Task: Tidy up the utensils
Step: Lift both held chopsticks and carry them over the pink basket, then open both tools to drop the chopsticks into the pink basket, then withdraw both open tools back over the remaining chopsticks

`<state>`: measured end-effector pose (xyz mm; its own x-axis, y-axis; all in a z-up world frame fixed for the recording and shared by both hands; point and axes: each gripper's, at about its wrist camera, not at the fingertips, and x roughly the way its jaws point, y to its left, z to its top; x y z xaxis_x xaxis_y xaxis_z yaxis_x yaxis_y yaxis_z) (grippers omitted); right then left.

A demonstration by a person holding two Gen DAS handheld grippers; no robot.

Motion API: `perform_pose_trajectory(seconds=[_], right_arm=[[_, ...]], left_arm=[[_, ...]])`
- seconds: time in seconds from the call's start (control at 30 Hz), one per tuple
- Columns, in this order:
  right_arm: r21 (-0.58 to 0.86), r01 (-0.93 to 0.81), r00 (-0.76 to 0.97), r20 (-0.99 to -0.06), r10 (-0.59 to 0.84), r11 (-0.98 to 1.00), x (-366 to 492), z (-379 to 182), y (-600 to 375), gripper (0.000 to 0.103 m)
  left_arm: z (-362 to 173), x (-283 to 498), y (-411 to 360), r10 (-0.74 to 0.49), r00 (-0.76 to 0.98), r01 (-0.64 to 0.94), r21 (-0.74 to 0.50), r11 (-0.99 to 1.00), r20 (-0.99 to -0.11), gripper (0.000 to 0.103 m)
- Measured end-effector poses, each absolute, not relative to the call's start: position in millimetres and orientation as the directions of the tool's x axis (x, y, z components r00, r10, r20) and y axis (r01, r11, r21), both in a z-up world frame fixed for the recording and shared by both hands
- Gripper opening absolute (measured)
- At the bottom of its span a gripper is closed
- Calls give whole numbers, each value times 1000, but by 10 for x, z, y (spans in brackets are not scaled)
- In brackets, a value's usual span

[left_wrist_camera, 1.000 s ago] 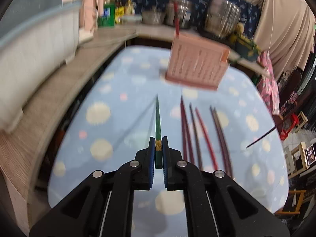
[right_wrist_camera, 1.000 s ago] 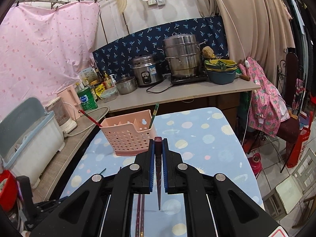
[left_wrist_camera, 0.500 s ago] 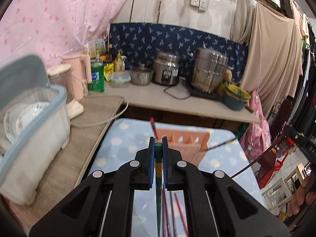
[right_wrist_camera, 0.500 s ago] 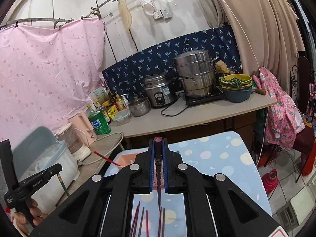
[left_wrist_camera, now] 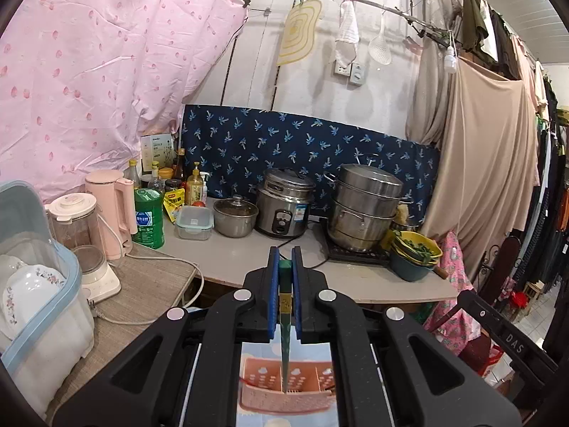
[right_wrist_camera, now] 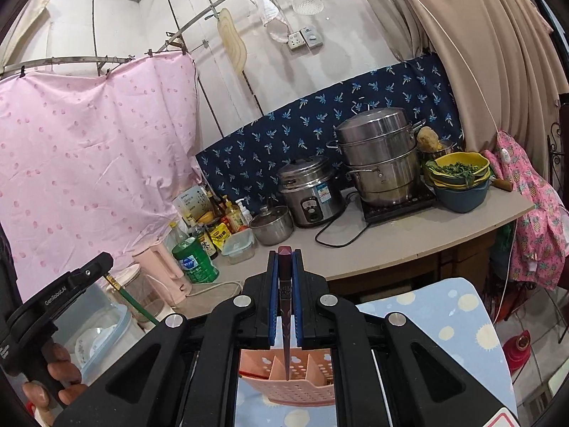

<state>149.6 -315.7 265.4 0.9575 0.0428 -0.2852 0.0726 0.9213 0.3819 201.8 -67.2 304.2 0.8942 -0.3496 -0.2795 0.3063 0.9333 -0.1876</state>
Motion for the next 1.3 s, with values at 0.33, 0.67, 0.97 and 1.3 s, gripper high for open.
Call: perform_pose_trajectory(seconds=[0.33, 0.67, 0.97, 1.3], right_arm=[[348, 96, 918, -393, 52, 933, 2048, 2157, -3073, 7], [333, 142, 900, -436, 19, 932, 2117, 1908, -3081, 19], [342, 114, 919, -393, 32, 933, 1739, 2116, -3093, 29], [312, 112, 896, -443, 40, 944, 1021, 1881, -2958, 34]], left_arm=[[2563, 2510, -733, -315, 882, 267, -178, 947, -351, 6], [2108, 2608, -723, -257, 862, 209, -154, 966, -437, 8], [2101, 2291, -603, -229, 867, 190, -130, 973, -443, 40], [1915, 1711, -422, -215, 844, 187, -105, 977, -491, 47]])
